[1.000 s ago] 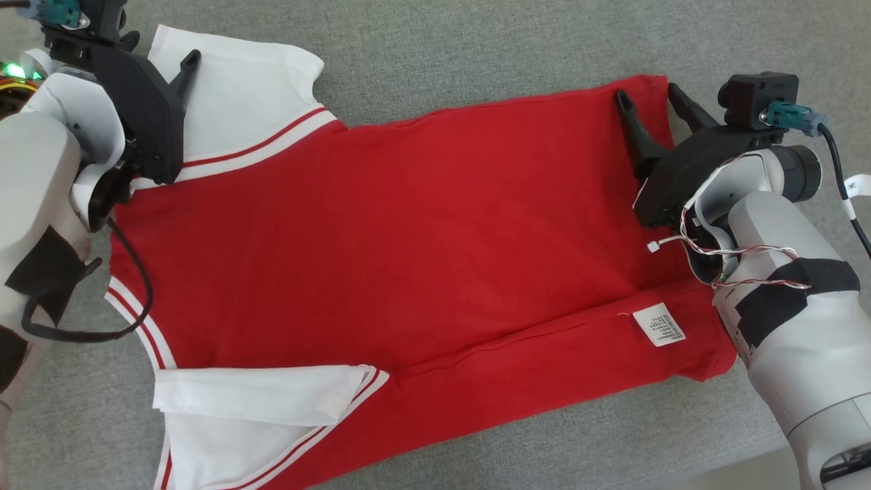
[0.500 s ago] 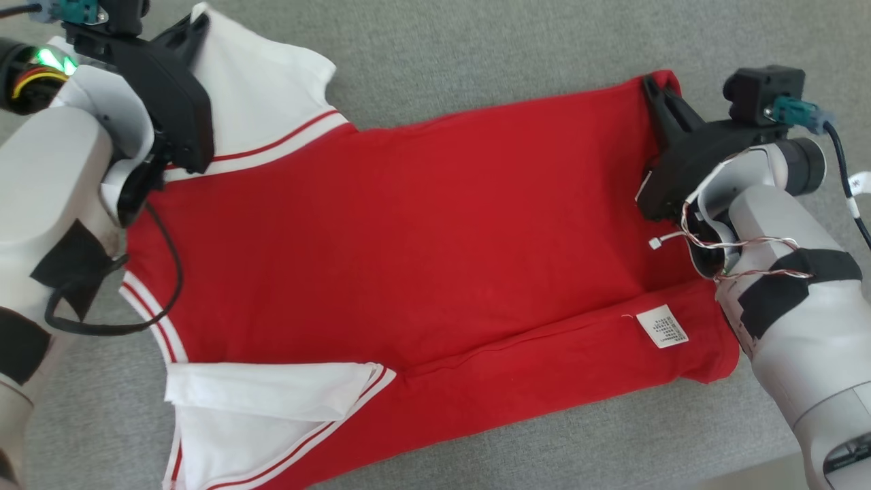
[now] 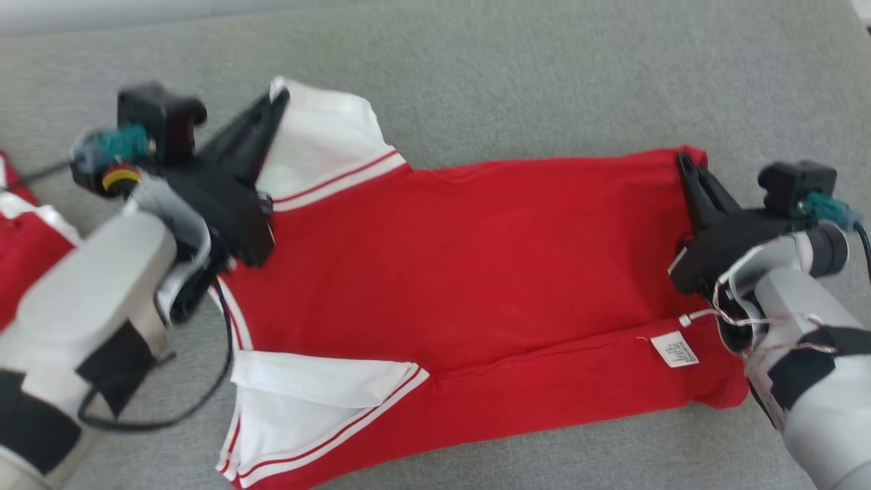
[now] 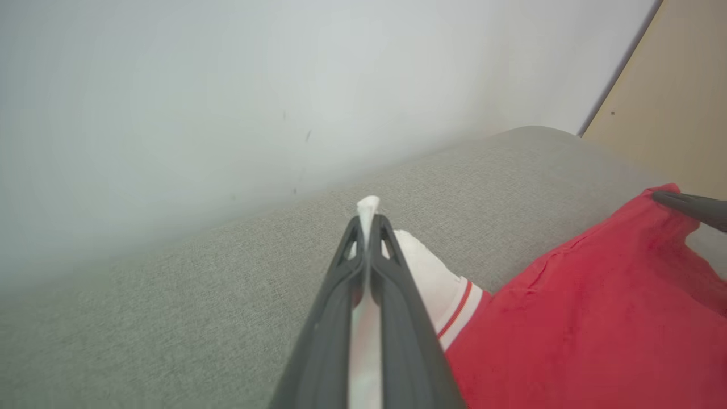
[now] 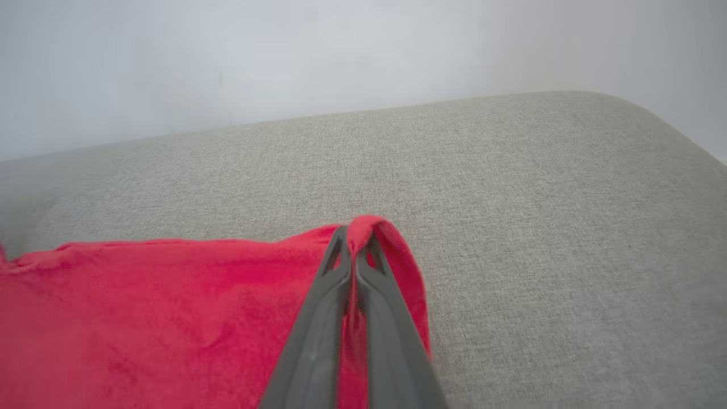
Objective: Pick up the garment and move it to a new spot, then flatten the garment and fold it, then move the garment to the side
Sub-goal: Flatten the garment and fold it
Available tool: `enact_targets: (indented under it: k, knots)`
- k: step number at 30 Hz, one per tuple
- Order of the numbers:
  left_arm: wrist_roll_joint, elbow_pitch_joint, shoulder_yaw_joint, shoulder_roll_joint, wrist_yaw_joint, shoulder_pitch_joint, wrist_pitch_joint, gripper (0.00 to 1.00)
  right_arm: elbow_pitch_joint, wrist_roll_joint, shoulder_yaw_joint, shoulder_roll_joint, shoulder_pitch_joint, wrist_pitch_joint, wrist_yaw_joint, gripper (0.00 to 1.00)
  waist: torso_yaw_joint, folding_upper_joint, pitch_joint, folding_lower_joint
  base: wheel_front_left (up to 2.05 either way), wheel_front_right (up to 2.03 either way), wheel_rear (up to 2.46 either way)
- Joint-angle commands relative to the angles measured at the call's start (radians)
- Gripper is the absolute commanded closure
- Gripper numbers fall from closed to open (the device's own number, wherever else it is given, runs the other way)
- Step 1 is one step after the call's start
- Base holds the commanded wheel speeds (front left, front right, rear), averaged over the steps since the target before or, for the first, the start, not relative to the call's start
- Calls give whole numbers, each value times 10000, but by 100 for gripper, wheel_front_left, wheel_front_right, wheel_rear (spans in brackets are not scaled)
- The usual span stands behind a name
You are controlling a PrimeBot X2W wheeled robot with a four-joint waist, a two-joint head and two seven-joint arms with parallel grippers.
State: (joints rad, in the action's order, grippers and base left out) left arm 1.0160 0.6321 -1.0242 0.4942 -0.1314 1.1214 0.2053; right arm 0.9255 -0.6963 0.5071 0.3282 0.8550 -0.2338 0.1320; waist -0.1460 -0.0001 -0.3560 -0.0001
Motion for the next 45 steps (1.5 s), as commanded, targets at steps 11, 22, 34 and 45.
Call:
enact_targets:
  k: [11,22,34,45]
  knots:
    - [143,-3303,669,446,1328,-3501,603,100,-865,-942,-566,706,-1893,-302,-28,100,782,1,1087,1,0,0,0]
    - [-817,-5130,2045,86,2062,-6630,602,100,-2277,-836,-1741,909,-3758,-322,-28,100,1071,1,1500,1,0,0,0]
    - [-1634,-4765,2986,-716,2013,-8456,603,100,-3858,-422,-2841,760,-5915,-131,-28,100,1162,1,1750,1,0,0,0]
    - [-3376,-4427,4985,-1527,2030,-9305,604,0,-4675,176,-3638,587,-6572,344,-28,0,1134,1,1942,1,0,0,0]
